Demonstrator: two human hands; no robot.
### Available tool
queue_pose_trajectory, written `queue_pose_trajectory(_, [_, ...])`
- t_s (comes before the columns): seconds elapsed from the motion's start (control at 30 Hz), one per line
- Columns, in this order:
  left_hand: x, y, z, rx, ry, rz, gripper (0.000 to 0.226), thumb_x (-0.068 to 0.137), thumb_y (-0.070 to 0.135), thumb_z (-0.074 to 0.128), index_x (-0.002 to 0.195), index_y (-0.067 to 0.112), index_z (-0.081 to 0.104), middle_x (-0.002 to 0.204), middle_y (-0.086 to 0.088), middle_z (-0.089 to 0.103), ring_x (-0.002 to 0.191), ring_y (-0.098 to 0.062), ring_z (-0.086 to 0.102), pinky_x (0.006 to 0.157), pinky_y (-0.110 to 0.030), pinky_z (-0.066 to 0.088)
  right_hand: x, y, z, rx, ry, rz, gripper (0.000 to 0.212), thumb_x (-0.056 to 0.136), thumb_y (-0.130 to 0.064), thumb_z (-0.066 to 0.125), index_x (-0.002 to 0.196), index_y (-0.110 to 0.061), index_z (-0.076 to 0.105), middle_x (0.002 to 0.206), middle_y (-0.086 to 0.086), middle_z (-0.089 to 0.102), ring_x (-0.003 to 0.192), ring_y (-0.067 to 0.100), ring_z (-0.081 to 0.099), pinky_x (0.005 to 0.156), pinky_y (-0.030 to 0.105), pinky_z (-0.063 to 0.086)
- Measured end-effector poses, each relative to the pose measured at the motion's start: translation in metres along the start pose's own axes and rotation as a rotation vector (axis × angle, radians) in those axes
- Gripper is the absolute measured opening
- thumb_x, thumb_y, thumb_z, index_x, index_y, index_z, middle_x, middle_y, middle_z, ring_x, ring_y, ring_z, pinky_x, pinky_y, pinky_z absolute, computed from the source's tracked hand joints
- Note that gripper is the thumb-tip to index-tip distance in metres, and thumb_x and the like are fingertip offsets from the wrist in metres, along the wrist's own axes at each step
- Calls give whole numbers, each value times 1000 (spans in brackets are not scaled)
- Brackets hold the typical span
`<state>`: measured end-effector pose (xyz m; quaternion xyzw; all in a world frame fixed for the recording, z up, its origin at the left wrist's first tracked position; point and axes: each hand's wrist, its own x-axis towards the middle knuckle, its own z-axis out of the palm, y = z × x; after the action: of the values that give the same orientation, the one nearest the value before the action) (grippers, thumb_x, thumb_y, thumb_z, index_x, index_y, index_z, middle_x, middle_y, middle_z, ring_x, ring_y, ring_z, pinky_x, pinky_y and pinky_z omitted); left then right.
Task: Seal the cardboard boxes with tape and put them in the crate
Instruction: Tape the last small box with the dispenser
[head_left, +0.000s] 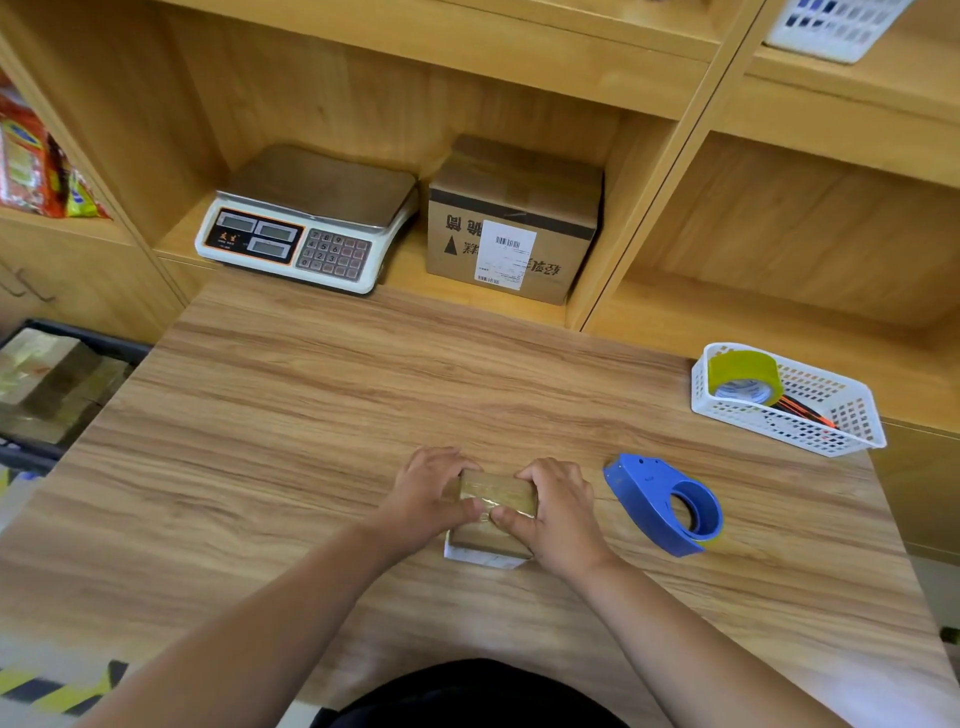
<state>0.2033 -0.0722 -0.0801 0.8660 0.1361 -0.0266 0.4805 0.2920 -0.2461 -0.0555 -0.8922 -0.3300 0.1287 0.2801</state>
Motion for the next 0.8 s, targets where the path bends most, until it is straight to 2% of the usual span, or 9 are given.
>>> queue_pose_trajectory(0.03, [1, 1, 2, -10, 29, 13, 57, 67, 62, 54, 115, 32, 60, 117, 22, 42, 127, 4, 23, 110, -27, 11, 0, 0, 0, 0, -2, 1, 53, 73, -62, 64, 104, -20, 54, 88, -26, 37, 94, 4, 29, 82, 27, 23])
queue_pose_trajectory(0.1, [4, 3, 6, -25, 118, 51, 32, 79, 50, 52, 101, 31, 63, 105, 27, 48, 120, 4, 34, 112, -26, 10, -1, 1, 0, -13, -4, -3, 47, 77, -54, 68, 105, -20, 54, 88, -23, 39, 96, 6, 30, 82, 27, 23])
queue_pose_trajectory(0.17, [7, 4, 9, -29, 198, 89, 14, 90, 36, 52, 88, 28, 64, 94, 22, 58, 111, 0, 47, 114, -27, 10, -2, 1, 1, -18, -15, 10, 49, 77, -59, 65, 106, -20, 53, 93, -18, 44, 98, 7, 32, 83, 27, 23])
queue_pose_trajectory(0.23, [10, 6, 10, -16, 220, 94, 15, 95, 25, 54, 86, 23, 66, 92, 19, 61, 106, -2, 49, 112, -22, 8, -2, 2, 1, -11, -18, 31, 51, 76, -62, 61, 106, -22, 52, 98, -16, 46, 100, 7, 33, 83, 26, 22])
queue_pose_trajectory(0.33, [10, 7, 11, 28, 232, 103, 17, 95, 26, 52, 87, 22, 66, 91, 20, 61, 104, -2, 46, 107, -15, 10, 0, 1, 1, -86, -44, 44, 47, 74, -65, 61, 101, -28, 46, 98, -17, 45, 103, 10, 35, 81, 27, 20])
queue_pose_trajectory(0.43, [10, 6, 12, 75, 255, 93, 16, 96, 23, 51, 90, 22, 66, 96, 15, 62, 107, -8, 45, 101, -9, 13, 2, -8, 6, -192, -88, 105, 66, 57, -84, 47, 94, -30, 39, 97, -15, 43, 99, 10, 30, 81, 28, 20])
queue_pose_trajectory(0.5, [10, 6, 13, 99, 271, 81, 18, 97, 22, 50, 94, 19, 68, 101, 12, 62, 110, -10, 44, 95, -1, 9, 3, -12, 11, -222, -71, 128, 70, 53, -87, 43, 92, -30, 37, 97, -14, 39, 96, 10, 28, 82, 29, 20])
queue_pose_trajectory(0.63, [9, 6, 15, 119, 265, 73, 23, 99, 24, 46, 100, 18, 69, 105, 8, 62, 113, -11, 44, 93, -12, 17, 6, -12, 11, -216, -51, 158, 61, 65, -82, 44, 94, -29, 42, 100, -11, 47, 103, 15, 34, 86, 31, 25])
queue_pose_trajectory(0.8, [10, 7, 15, 127, 262, 40, 25, 100, 25, 44, 104, 18, 68, 115, 2, 61, 122, -13, 42, 97, -19, 22, 7, -13, 11, -189, -44, 190, 49, 72, -78, 43, 89, -31, 37, 93, -13, 42, 102, 15, 34, 86, 32, 24])
